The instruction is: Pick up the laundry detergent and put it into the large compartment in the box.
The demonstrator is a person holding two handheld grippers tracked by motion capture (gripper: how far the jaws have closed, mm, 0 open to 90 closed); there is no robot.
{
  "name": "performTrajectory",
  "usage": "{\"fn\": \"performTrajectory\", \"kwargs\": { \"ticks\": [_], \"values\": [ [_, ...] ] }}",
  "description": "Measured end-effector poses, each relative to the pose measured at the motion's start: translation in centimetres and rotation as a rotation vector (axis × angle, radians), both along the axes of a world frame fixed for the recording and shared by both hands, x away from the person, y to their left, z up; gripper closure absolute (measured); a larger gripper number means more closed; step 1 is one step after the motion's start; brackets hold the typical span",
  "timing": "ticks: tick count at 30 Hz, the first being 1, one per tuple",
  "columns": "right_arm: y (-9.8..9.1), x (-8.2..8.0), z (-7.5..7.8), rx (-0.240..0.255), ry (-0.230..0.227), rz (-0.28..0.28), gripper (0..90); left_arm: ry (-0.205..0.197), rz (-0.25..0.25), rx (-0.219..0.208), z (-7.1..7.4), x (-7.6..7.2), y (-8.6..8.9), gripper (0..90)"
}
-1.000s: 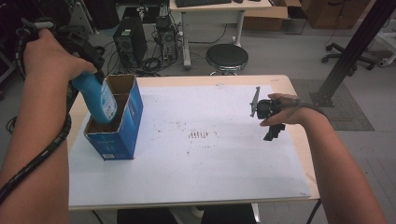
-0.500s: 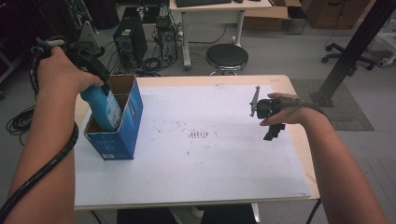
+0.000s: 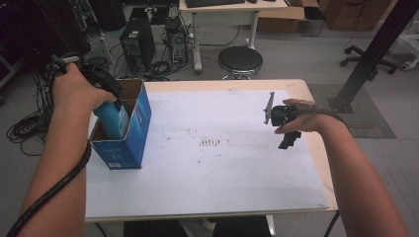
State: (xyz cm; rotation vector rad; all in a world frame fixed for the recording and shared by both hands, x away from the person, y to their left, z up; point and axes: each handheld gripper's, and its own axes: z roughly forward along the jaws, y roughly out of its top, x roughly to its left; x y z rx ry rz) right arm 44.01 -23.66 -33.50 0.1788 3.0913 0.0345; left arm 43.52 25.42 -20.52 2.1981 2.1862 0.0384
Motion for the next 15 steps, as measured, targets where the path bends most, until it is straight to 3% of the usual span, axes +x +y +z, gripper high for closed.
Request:
{"fn": "performTrajectory", "kwargs": {
  "ticks": [15],
  "values": [
    [-0.1,0.0,-0.3,0.004,0.002,0.002,6.2,0.019,0.001,0.003,-2.6,0.1,0.0,37.5]
  ]
}}
